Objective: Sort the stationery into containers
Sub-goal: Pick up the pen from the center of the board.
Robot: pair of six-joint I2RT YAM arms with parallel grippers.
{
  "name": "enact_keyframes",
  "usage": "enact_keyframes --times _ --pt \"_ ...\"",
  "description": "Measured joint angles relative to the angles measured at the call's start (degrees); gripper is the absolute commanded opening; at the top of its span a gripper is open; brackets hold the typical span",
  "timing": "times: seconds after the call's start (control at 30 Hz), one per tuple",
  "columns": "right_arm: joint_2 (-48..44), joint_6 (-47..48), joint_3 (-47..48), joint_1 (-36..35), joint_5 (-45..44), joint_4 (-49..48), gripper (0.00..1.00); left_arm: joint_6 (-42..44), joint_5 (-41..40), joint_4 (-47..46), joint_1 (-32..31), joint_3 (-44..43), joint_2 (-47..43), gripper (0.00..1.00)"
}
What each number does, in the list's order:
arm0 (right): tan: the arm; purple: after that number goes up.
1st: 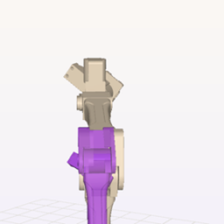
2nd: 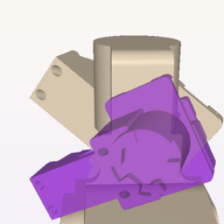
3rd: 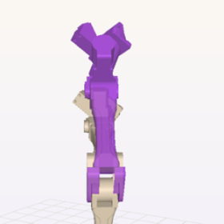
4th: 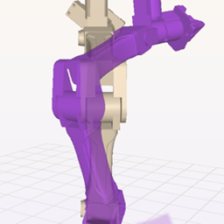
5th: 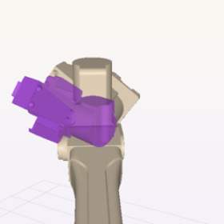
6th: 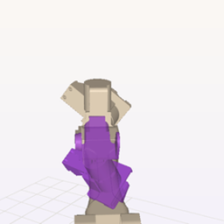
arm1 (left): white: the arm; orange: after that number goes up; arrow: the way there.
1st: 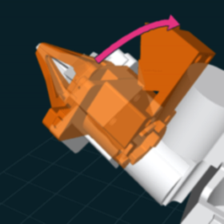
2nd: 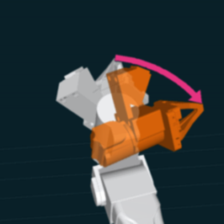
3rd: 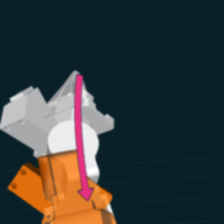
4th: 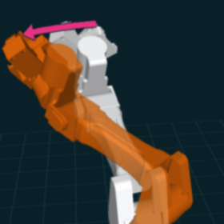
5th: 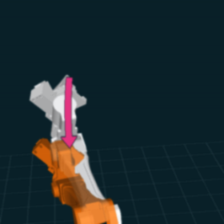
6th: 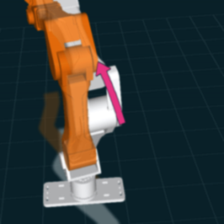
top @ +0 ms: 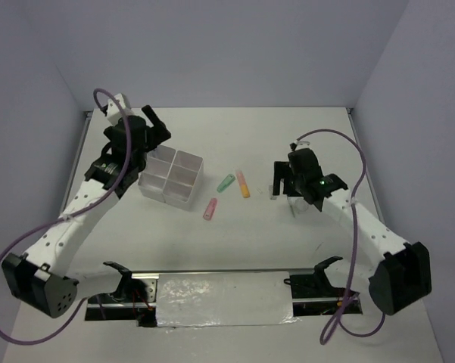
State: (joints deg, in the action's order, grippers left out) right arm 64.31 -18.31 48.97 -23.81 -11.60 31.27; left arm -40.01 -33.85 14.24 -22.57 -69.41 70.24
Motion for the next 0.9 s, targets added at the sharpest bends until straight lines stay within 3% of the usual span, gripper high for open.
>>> enact_keyframes --times 0.23,0.33,0.63,0.9 --pt "12.8 3.3 4.4 8.5 3.6 0.5 0.61 -0.7 12.1 14.8 -0.1 6.2 -15.3 1.0" --pt "18.4 4.5 6.2 8.7 4.3 0.5 0.59 0.9 15.0 19.9 -0.1 8.0 -19.5 0.99" --pt "26.3 6.2 6.6 8.8 5.1 0.2 0.52 7.7 17.3 23.5 -0.1 15.5 -20.9 0.99" --pt "30.8 6.9 6.6 9.2 5.7 -0.2 0.47 9.3 18.4 23.5 -0.1 16.1 -21.2 0.99"
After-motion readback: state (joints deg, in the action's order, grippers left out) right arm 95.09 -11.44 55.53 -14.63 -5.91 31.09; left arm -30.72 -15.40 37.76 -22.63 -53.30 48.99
